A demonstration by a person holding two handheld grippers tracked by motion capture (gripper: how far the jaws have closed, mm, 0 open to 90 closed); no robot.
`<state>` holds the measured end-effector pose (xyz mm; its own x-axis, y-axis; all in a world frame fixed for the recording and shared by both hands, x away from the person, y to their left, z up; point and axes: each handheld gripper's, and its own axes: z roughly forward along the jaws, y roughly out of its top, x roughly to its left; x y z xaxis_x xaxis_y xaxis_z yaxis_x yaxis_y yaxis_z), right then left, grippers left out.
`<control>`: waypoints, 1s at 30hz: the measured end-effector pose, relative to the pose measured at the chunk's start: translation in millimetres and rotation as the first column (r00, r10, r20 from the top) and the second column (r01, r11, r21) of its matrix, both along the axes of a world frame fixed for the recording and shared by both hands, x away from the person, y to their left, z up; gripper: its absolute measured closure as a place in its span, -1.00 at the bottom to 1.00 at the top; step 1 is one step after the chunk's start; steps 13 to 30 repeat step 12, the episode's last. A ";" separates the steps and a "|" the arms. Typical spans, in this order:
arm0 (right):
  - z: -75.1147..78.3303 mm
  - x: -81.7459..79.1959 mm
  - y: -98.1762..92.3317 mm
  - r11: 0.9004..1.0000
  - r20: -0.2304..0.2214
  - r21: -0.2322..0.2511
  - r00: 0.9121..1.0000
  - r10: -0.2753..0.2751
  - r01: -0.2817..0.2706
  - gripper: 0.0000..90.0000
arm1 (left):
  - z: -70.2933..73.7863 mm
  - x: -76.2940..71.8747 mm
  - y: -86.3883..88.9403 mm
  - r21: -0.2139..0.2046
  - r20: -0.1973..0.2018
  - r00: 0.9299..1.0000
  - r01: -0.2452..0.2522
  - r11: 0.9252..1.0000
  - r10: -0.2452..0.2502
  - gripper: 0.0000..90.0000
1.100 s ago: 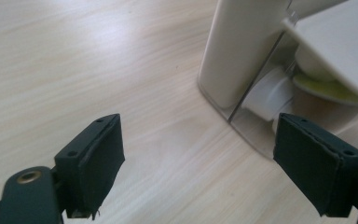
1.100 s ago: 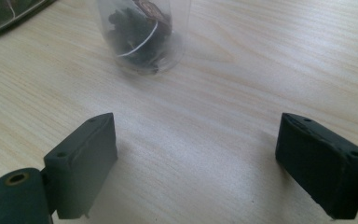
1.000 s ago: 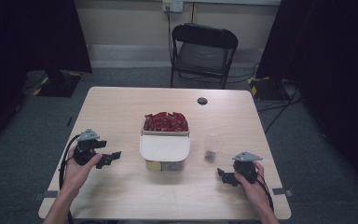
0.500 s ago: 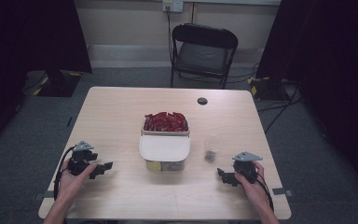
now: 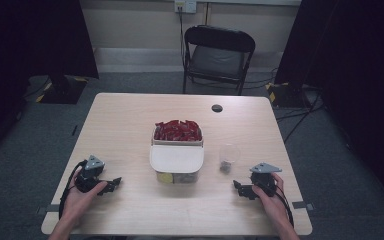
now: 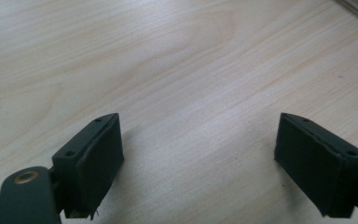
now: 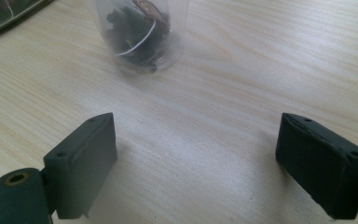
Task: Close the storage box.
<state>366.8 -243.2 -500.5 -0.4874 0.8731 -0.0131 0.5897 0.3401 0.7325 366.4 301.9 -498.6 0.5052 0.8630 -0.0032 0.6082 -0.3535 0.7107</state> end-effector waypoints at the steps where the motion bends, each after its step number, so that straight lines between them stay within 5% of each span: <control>1: 0.0 -0.1 0.0 1.000 0.000 0.000 1.000 0.000 0.000 -0.73 | -1.4 -1.2 0.9 -0.008 0.012 1.000 0.003 1.000 -0.003 -0.69; 30: -0.1 0.0 -0.3 1.000 -0.001 0.000 1.000 -0.001 0.001 -0.74 | -4.0 -1.9 0.8 -0.017 0.031 0.999 -0.015 1.000 0.016 -0.76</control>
